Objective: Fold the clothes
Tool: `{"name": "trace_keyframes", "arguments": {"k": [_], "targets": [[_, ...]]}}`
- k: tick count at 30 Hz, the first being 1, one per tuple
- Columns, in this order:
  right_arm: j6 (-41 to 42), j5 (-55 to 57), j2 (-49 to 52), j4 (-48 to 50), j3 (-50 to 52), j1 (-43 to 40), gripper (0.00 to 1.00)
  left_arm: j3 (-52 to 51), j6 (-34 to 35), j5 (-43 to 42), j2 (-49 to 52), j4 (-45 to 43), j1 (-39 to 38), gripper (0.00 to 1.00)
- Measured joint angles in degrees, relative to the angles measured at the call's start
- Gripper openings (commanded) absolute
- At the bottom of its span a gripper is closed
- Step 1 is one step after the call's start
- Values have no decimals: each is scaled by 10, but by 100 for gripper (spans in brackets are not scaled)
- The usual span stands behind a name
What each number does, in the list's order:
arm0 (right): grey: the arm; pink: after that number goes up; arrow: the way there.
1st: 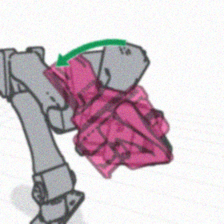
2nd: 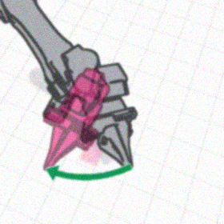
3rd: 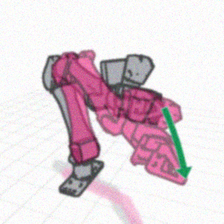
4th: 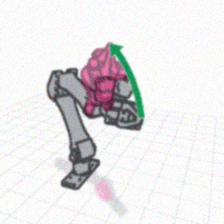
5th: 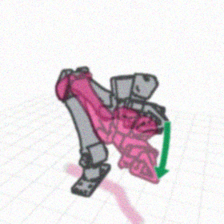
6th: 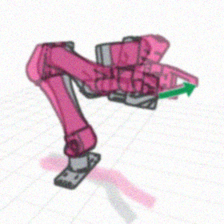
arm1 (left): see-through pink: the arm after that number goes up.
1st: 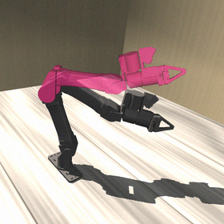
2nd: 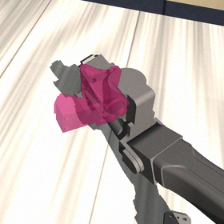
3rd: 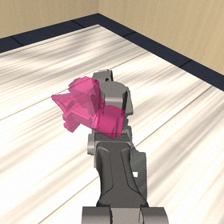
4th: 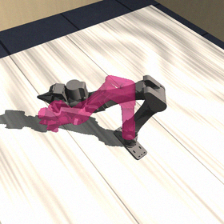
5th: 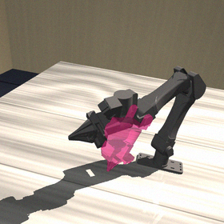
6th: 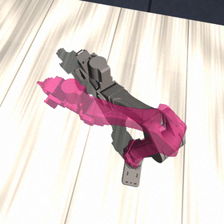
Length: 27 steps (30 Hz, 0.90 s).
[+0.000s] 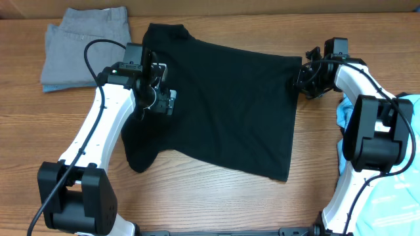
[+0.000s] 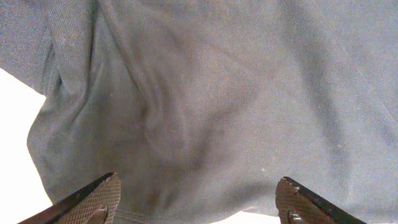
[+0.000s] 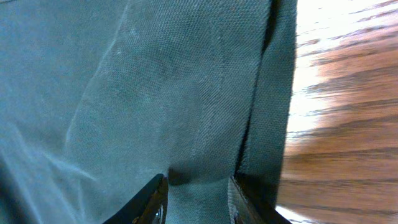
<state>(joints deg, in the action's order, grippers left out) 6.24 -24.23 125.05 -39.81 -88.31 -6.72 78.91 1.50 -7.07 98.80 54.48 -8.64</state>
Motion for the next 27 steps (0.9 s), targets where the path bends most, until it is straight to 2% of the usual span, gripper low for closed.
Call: {"name": "trace_keyframes", "arguments": {"k": [5, 11, 13, 17, 20, 23, 27], "targets": [[5, 12, 0, 13, 0, -2, 42, 0, 0, 0, 0, 2, 0, 83], [9, 12, 0, 21, 0, -5, 35, 0, 0, 0, 0, 2, 0, 82], [9, 12, 0, 23, 0, -5, 32, 0, 0, 0, 0, 2, 0, 83], [11, 13, 0, 34, 0, -3, 16, 0, 0, 0, 0, 2, 0, 82], [12, 8, 0, 38, 0, -3, 10, 0, 0, 0, 0, 2, 0, 82], [13, -10, 0, 38, 0, -6, 4, 0, 0, 0, 0, 2, 0, 82], [12, -33, 0, 36, 0, -17, 4, 0, 0, 0, 0, 2, 0, 82]]}}
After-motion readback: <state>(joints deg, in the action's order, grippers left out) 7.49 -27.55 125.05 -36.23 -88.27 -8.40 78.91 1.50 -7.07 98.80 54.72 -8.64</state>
